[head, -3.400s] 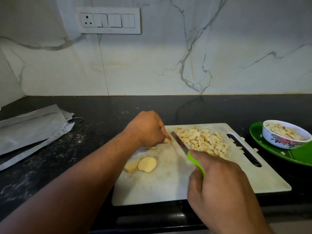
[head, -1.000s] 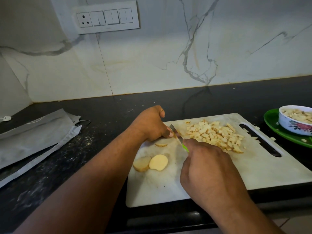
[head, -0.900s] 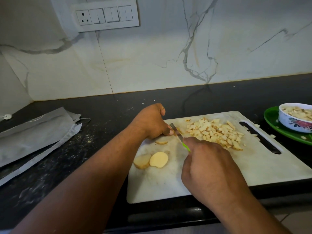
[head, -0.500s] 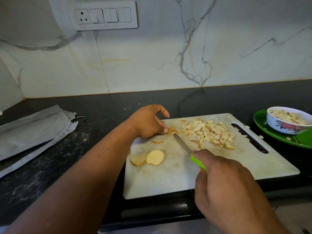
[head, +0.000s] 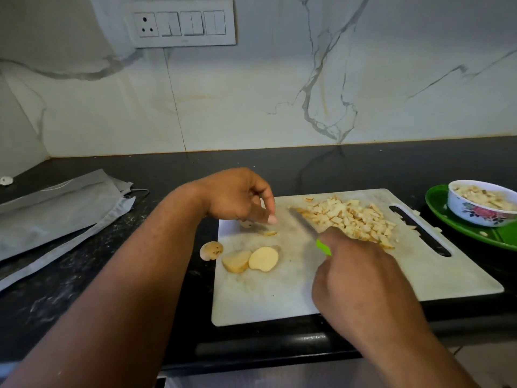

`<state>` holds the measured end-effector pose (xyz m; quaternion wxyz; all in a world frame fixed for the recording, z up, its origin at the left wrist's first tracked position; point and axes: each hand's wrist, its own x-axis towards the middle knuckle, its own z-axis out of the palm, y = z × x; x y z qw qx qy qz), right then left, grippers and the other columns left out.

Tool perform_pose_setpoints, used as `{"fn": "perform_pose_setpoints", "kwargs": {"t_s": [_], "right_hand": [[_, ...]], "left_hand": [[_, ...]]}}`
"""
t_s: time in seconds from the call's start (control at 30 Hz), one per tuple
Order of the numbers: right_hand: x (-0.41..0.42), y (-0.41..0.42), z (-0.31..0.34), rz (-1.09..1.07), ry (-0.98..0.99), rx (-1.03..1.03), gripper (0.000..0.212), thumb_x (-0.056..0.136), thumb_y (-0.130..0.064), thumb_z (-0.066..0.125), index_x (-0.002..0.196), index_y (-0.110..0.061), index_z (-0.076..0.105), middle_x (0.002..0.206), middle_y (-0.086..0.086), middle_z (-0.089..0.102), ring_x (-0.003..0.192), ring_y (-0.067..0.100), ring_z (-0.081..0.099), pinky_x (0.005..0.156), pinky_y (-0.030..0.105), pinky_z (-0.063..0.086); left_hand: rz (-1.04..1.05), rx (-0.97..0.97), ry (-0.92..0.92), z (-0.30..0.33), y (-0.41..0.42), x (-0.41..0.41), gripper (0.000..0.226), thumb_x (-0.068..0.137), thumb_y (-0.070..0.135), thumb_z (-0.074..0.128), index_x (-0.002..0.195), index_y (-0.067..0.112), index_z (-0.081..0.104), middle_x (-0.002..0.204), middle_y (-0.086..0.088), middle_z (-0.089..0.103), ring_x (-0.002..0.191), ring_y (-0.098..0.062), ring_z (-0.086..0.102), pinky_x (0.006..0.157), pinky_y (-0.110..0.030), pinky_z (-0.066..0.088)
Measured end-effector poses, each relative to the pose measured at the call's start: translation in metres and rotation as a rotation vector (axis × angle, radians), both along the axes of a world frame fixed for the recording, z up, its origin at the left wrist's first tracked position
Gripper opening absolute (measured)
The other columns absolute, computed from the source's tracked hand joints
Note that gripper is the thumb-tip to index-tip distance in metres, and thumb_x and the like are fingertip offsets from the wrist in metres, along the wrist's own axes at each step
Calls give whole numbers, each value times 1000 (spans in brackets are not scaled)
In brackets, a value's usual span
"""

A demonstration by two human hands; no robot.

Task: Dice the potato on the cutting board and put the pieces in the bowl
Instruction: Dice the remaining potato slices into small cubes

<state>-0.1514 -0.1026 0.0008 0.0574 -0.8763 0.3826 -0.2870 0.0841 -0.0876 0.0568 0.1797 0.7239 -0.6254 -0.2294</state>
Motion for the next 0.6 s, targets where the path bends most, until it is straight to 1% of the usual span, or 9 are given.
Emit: {"fn": "perform_pose_setpoints", "kwargs": {"t_s": [0.03,0.1,0.2,0.27,0.3,0.37,0.43,0.5,0.6], "right_hand": [[-5,-1,1,-15,-7,-4,37,93,-28,48,129,-32,49,75,-13,44,65,6,42,56,16,30],[-8,1,3,-18,-15,-12,37,93,-30,47,130,-33,48,78,-13,45,66,7,41,59,18,30],[3,5,5,24,-45,-41,38,93,-31,48,131,-35,46,78,-12,50,68,7,47,58,16,34],[15,5,4,56,-38,-36,35,92,-31,49,126,-36,45,80,-11,54,71,7,51,60,19,40],[21,3,2,69,-32,-29,33,92,-30,50,124,-36,46,80,-11,54,71,7,51,58,20,39],[28,-3,0,67,-11,-23,31,91,-27,51,122,-33,47,75,-11,48,67,8,47,53,20,32],[25,-13,-1,10,9,-21,33,91,-26,51,124,-30,48,72,-11,43,62,7,43,49,19,27],[15,-23,0,-74,16,-14,36,91,-26,51,126,-29,48,68,-11,39,56,4,36,47,16,21],[1,-26,3,-125,17,-22,35,91,-27,50,126,-32,50,67,-12,37,53,5,31,45,14,19]], "left_hand": [[-50,52,5,4,3,-2,22,79,33,89,94,25,76,74,8,74,72,-12,70,87,-31,56],[-112,140,-31,9,6,-6,34,71,33,94,98,27,74,85,7,77,78,-9,72,85,-27,53],[-156,286,-82,8,6,-15,45,65,31,98,103,31,73,94,4,75,73,-2,66,71,-18,47],[-175,335,-109,4,5,-19,48,64,29,98,104,31,72,96,0,74,72,-3,63,68,-17,46],[-182,340,-123,2,4,-21,46,64,30,99,102,30,73,94,1,73,74,-4,62,70,-19,46],[-189,346,-135,1,2,-23,40,64,29,98,97,30,75,86,8,72,72,-1,61,69,-16,45],[-185,357,-135,1,1,-24,35,65,27,98,94,28,78,86,13,74,73,3,63,69,-14,45],[-206,349,-120,2,1,-24,31,67,25,97,92,24,78,89,9,77,79,-2,70,74,-17,48],[-216,234,-95,8,5,-22,27,70,24,96,88,20,76,84,4,78,77,-7,72,78,-25,55]]}}
